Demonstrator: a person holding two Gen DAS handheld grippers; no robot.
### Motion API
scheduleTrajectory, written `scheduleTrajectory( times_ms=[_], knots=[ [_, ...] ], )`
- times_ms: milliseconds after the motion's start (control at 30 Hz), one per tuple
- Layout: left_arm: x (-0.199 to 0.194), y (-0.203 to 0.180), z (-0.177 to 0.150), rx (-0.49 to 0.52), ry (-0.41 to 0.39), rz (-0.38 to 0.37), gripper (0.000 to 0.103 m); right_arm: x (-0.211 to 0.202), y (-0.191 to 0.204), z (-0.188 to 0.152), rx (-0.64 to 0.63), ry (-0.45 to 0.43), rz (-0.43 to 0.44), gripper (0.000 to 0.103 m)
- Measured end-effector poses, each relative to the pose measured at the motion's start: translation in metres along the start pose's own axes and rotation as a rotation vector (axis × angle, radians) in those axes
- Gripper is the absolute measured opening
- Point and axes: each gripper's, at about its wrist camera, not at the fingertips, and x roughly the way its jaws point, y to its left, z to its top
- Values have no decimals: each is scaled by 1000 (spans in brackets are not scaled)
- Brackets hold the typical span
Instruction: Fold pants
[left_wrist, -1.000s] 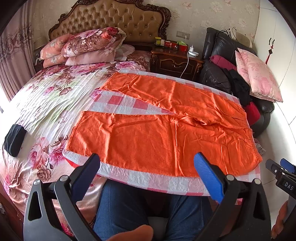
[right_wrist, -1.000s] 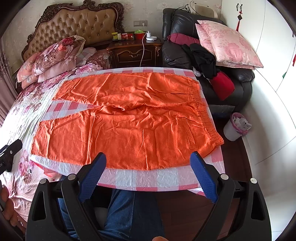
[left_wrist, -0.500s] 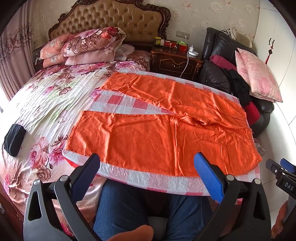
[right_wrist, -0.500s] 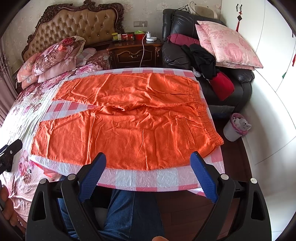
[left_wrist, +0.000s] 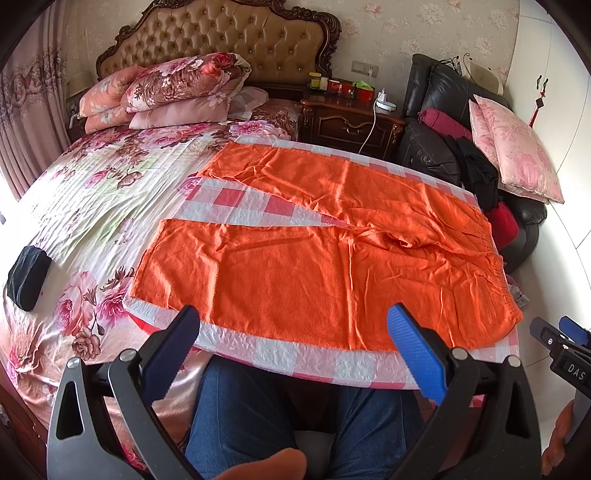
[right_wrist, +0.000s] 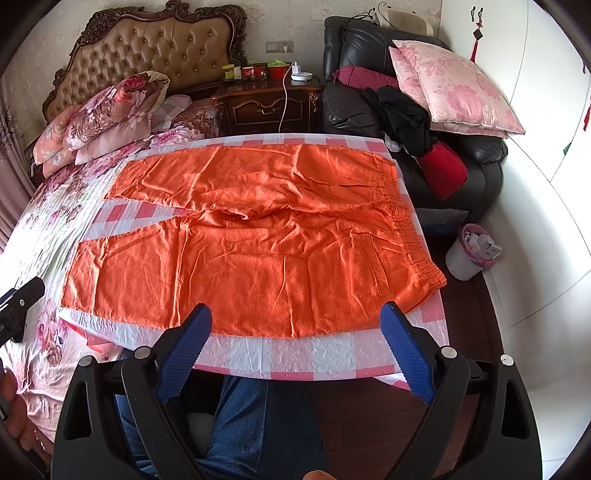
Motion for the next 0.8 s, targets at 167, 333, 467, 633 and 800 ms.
scheduleTrajectory(
  times_ms=[167, 333, 467, 633, 800],
  knots=[
    [0, 0, 0, 1, -1, 1, 101, 0, 0, 0, 0, -1, 0, 89],
    [1, 0, 0, 0, 1, 0, 101, 0, 0, 0, -2, 0, -1, 89],
    [2, 0, -1, -1, 3, -2, 101, 1, -1, -1, 0, 0, -1, 89],
    [2, 0, -3, -2, 4, -4, 101, 1, 0, -1, -1, 1, -1, 90],
    [3, 0, -2, -2, 6, -5, 101, 1, 0, -1, -3, 2, -2, 90]
  ],
)
